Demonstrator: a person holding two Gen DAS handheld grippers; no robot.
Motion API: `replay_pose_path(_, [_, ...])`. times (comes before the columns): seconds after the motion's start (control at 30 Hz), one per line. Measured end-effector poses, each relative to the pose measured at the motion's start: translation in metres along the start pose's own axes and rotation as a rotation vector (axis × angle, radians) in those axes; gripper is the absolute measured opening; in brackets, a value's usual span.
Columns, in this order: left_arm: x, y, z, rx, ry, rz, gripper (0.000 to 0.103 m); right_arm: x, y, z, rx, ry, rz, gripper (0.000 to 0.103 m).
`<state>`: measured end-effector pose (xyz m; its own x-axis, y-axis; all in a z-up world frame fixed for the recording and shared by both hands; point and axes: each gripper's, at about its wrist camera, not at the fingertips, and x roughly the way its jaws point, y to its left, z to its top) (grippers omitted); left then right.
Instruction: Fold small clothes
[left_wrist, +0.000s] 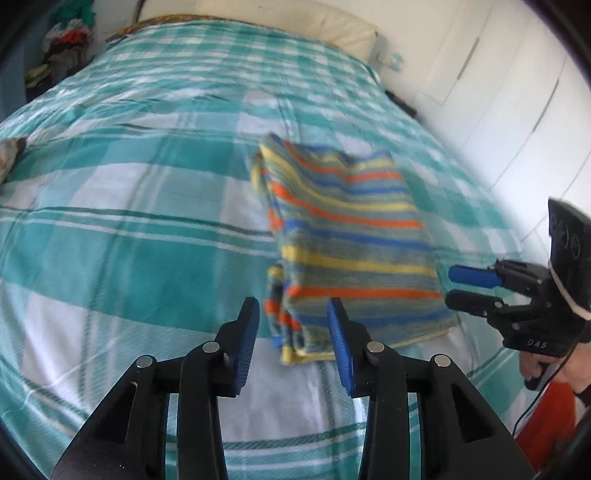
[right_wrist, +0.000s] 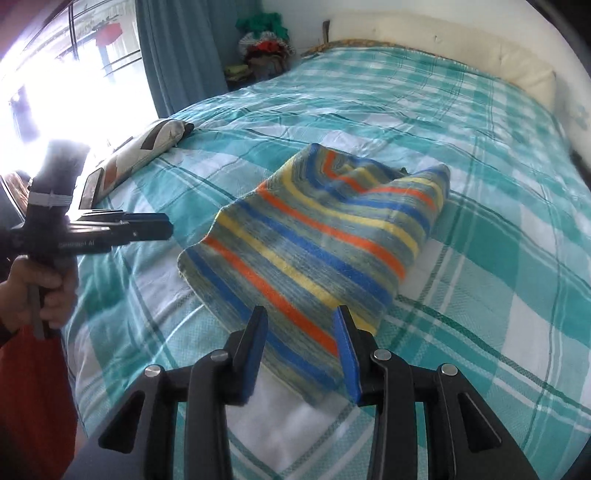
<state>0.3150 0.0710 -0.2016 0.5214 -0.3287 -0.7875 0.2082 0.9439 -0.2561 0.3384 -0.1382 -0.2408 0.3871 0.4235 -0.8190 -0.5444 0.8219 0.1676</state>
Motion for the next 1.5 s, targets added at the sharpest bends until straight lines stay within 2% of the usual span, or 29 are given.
replay_pose_path(0.03, [0.013, -0.002, -0.004, 0.017, 0.048, 0.039, 0.024, 0.003, -0.003, -0.003, 0.012, 0.013, 0.0, 0.037])
replay_pose_path(0.07, [0.029, -0.001, -0.012, 0.018, 0.124, 0.066, 0.02, 0.013, -0.005, -0.008, 0.031, 0.049, -0.002, 0.037])
replay_pose_path(0.1, [0.035, 0.002, -0.015, 0.002, 0.138, 0.048, 0.02, 0.023, -0.008, -0.015, 0.051, 0.101, 0.0, 0.038])
replay_pose_path(0.2, [0.022, 0.001, -0.007, 0.009, 0.128, 0.051, 0.024, 0.013, -0.012, -0.018, 0.04, 0.092, 0.007, 0.038])
replay_pose_path(0.27, [0.005, 0.0, 0.014, 0.007, 0.056, 0.052, 0.03, -0.002, -0.02, -0.007, 0.046, 0.046, 0.0, 0.038])
replay_pose_path(0.33, [-0.007, -0.005, 0.046, 0.008, -0.037, 0.003, 0.033, -0.013, -0.031, 0.014, 0.055, -0.02, -0.026, 0.038])
replay_pose_path(0.43, [0.011, -0.017, 0.089, 0.033, -0.062, -0.067, 0.031, -0.011, -0.048, 0.054, 0.061, -0.075, -0.045, 0.037])
replay_pose_path(0.5, [0.038, -0.022, 0.099, 0.062, -0.011, -0.071, 0.021, 0.002, -0.058, 0.079, 0.058, -0.099, -0.02, 0.037])
replay_pose_path(0.6, [0.101, -0.01, 0.091, 0.073, 0.155, 0.03, 0.005, 0.042, -0.071, 0.086, 0.076, -0.017, 0.006, 0.037])
replay_pose_path(0.63, [0.107, -0.002, 0.087, 0.058, 0.156, 0.014, 0.004, 0.069, -0.08, 0.079, 0.099, 0.076, 0.006, 0.037])
replay_pose_path(0.67, [0.102, 0.002, 0.087, 0.037, 0.144, -0.009, 0.004, 0.081, -0.085, 0.075, 0.102, 0.117, 0.01, 0.037])
replay_pose_path(0.7, [0.095, 0.003, 0.091, 0.022, 0.136, -0.016, 0.004, 0.078, -0.086, 0.077, 0.085, 0.093, 0.012, 0.035])
replay_pose_path(0.73, [0.087, 0.003, 0.095, 0.021, 0.111, -0.022, 0.012, 0.071, -0.086, 0.082, 0.072, 0.074, 0.015, 0.034])
replay_pose_path(0.77, [0.08, 0.001, 0.1, 0.029, 0.07, -0.019, 0.035, 0.065, -0.086, 0.09, 0.071, 0.054, 0.018, 0.034])
replay_pose_path(0.83, [0.075, -0.001, 0.11, 0.038, 0.007, -0.012, 0.066, 0.055, -0.091, 0.104, 0.07, 0.0, 0.001, 0.034])
replay_pose_path(0.9, [0.086, 0.004, 0.121, 0.034, -0.003, 0.014, 0.07, 0.056, -0.101, 0.123, 0.103, -0.057, -0.033, 0.035])
replay_pose_path(0.93, [0.101, 0.011, 0.124, 0.017, 0.034, 0.047, 0.07, 0.061, -0.105, 0.128, 0.123, -0.058, -0.042, 0.037])
replay_pose_path(1.0, [0.127, 0.026, 0.122, -0.037, 0.129, 0.092, 0.07, 0.098, -0.121, 0.131, 0.179, 0.039, -0.073, 0.045])
replay_pose_path(1.03, [0.125, 0.033, 0.118, -0.071, 0.125, 0.06, 0.07, 0.115, -0.126, 0.129, 0.199, 0.105, -0.071, 0.046])
replay_pose_path(1.07, [0.117, 0.037, 0.116, -0.095, 0.111, 0.045, 0.07, 0.121, -0.13, 0.124, 0.222, 0.117, -0.066, 0.046])
replay_pose_path(1.13, [0.092, 0.043, 0.11, -0.132, 0.063, 0.011, 0.072, 0.097, -0.13, 0.124, 0.261, 0.034, -0.066, 0.046])
replay_pose_path(1.17, [0.074, 0.048, 0.103, -0.14, 0.024, -0.036, 0.081, 0.081, -0.131, 0.12, 0.293, -0.009, -0.044, 0.047])
replay_pose_path(1.23, [0.05, 0.055, 0.09, -0.156, -0.034, -0.061, 0.089, 0.044, -0.134, 0.1, 0.359, -0.113, 0.015, 0.063])
replay_pose_path(1.3, [0.049, 0.061, 0.081, -0.186, -0.023, -0.096, 0.09, 0.03, -0.135, 0.08, 0.407, -0.131, 0.026, 0.067])
replay_pose_path(1.33, [0.057, 0.06, 0.083, -0.2, 0.004, -0.113, 0.088, 0.032, -0.136, 0.071, 0.446, -0.11, 0.053, 0.067])
replay_pose_path(1.4, [0.082, 0.057, 0.08, -0.233, 0.087, -0.155, 0.074, 0.046, -0.138, 0.053, 0.514, -0.055, 0.114, 0.065])
replay_pose_path(1.43, [0.093, 0.053, 0.082, -0.235, 0.123, -0.177, 0.063, 0.055, -0.137, 0.047, 0.53, -0.03, 0.125, 0.062])
replay_pose_path(1.47, [0.105, 0.046, 0.082, -0.222, 0.155, -0.185, 0.045, 0.069, -0.134, 0.044, 0.554, -0.01, 0.162, 0.059])
replay_pose_path(1.5, [0.111, 0.039, 0.084, -0.205, 0.159, -0.176, 0.031, 0.077, -0.132, 0.04, 0.582, -0.007, 0.2, 0.043])
